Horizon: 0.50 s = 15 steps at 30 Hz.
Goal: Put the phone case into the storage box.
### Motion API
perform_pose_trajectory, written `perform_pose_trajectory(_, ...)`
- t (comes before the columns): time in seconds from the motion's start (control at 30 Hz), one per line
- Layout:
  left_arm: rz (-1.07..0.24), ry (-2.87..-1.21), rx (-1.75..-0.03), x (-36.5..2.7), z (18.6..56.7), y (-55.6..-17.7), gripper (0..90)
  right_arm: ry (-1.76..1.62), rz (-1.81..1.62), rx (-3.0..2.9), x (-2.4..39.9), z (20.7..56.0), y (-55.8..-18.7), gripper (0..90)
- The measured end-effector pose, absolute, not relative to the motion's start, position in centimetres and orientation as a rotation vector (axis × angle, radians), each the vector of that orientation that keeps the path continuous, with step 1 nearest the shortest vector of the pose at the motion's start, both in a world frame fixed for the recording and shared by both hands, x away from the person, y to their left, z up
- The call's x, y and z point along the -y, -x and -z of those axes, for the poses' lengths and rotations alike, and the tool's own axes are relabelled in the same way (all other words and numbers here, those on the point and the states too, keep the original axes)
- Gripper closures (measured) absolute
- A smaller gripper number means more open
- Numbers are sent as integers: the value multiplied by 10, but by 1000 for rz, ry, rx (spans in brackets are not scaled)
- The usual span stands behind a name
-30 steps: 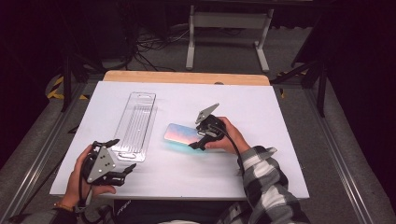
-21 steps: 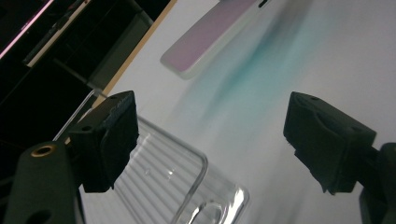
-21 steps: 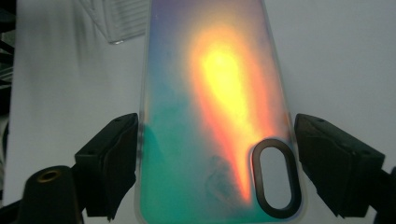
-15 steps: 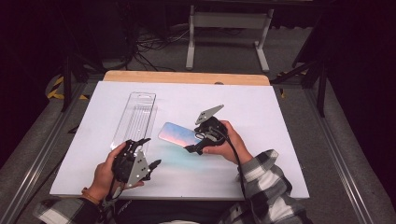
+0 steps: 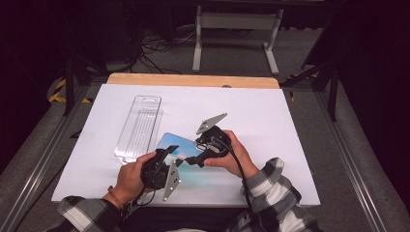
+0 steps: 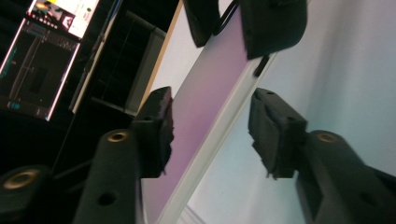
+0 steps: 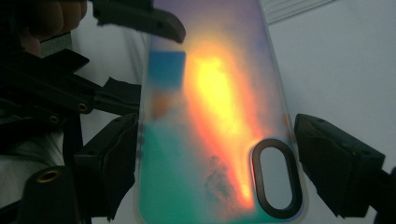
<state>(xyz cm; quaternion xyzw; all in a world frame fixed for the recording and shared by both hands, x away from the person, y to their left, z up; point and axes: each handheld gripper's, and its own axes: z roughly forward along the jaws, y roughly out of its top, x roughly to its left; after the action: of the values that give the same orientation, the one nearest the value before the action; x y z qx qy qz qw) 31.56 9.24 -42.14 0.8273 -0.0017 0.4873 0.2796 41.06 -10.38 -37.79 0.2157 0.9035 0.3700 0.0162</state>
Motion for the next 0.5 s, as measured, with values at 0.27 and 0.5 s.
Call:
perform_pose_trajectory(0.27,-1386,-2256,57,-86,426,-314,752,-745,-1194,-2774,104,377,-412,171)
perform_pose_trajectory(0.5,-1391,-2236,66,-87,425,-313,807,-778,-1240,-2763,105,376,-412,172)
